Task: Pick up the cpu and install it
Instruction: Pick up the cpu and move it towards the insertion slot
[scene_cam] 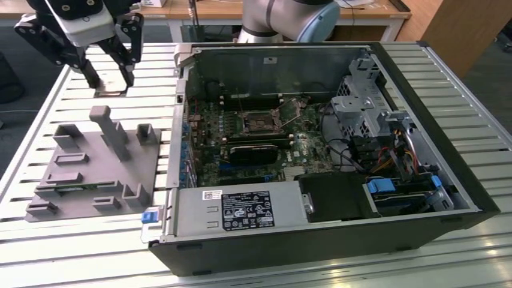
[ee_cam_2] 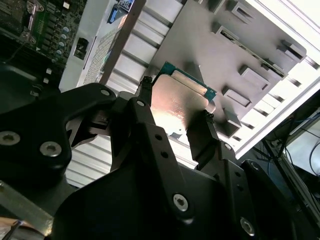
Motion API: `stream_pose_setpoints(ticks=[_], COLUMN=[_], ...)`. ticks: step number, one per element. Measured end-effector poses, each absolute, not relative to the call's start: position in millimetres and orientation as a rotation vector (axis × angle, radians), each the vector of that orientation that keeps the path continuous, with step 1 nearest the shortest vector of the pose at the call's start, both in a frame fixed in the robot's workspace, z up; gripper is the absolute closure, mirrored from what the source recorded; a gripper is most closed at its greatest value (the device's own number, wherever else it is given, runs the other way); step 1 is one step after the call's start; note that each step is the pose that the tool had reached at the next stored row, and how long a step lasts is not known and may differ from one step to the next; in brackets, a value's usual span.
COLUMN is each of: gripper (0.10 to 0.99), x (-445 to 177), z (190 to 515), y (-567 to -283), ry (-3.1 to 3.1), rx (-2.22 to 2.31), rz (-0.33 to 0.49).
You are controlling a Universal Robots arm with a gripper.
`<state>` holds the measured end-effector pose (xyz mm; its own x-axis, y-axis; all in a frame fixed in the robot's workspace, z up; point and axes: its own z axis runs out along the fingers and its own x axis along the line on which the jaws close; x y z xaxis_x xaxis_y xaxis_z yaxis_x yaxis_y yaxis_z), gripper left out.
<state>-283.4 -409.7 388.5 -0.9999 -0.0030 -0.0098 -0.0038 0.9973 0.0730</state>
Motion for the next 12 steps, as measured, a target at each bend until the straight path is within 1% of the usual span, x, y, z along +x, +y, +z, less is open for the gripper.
stream_pose_setpoints(ticks=[12], gripper=[0.553], x=[-266.6], z=[388.5], y=[-407.7], ry=[3.13], rx=[-0.005], rz=[0.114])
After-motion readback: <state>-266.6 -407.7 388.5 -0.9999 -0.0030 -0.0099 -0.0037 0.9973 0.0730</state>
